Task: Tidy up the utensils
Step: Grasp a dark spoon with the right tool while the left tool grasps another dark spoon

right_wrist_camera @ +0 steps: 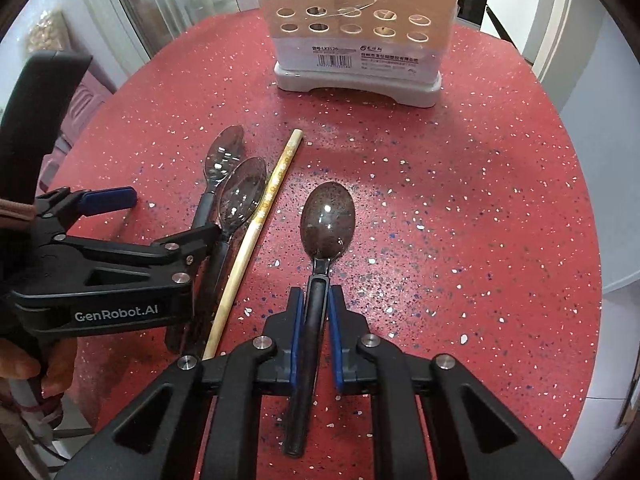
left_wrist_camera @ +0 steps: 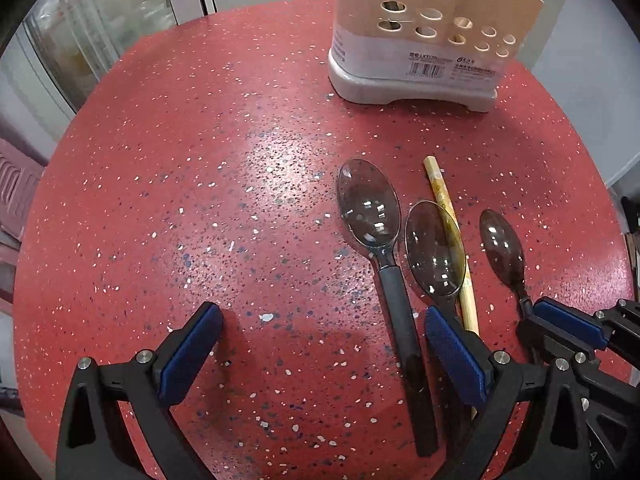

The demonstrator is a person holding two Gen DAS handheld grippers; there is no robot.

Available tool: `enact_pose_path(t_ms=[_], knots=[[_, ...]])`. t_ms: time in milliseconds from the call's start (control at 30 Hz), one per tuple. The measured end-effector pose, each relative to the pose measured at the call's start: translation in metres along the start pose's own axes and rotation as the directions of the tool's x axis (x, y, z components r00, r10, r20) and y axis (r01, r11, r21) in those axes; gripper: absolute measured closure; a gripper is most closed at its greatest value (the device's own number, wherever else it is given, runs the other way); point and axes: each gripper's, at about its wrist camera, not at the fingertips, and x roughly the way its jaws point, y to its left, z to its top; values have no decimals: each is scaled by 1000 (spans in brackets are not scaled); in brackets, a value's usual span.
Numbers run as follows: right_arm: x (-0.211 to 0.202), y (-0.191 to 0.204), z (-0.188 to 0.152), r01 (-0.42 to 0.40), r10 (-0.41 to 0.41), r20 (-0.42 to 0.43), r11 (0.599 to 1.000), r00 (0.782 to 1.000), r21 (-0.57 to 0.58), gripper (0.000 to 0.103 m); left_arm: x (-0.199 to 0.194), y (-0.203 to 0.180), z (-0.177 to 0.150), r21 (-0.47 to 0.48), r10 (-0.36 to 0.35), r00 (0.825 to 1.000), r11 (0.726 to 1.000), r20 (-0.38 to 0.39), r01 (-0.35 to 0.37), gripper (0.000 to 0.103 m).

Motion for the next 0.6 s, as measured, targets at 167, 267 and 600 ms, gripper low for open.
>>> enact_pose_path(t_ms=[167, 267, 600], knots=[[-1, -6, 0, -38, 38, 5, 999, 999, 11, 91, -4, -7, 3, 29, -15, 1000, 999, -13, 15, 0], [-3, -11, -1, -61, 60, 8, 998, 998, 19, 92, -10, -16, 4, 58, -28, 999, 998, -16, 29, 15], [-6, -38, -3, -174, 173, 11, 981, 985, 87, 102, -23, -29, -4, 59, -84, 996, 995, 35, 82, 66]])
